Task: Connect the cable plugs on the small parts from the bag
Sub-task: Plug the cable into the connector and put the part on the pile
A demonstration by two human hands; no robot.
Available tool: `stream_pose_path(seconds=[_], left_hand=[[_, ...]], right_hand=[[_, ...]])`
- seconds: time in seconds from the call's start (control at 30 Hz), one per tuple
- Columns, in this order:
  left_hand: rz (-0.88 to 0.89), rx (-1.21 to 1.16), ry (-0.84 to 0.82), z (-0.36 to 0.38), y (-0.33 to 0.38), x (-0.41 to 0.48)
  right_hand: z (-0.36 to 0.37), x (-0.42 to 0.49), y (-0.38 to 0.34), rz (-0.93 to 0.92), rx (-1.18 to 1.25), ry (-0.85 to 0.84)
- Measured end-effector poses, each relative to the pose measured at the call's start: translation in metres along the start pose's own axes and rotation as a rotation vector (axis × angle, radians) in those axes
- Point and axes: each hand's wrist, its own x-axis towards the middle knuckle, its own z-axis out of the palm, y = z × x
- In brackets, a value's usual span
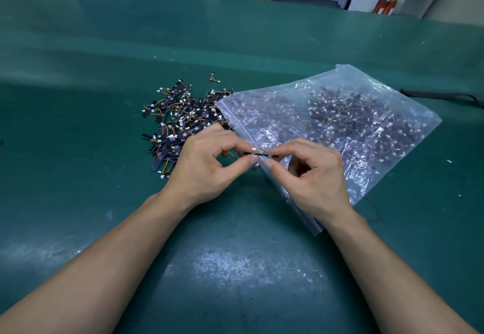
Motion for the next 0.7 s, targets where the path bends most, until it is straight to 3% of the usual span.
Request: stream_pose_path(seconds=[0.7], left_hand=[[-0.011,0.001,-0.011,-0.0023,0.0,0.0008]], right_hand=[[0.0024,0.0003,-0.0025,0.014,-0.002,0.005]])
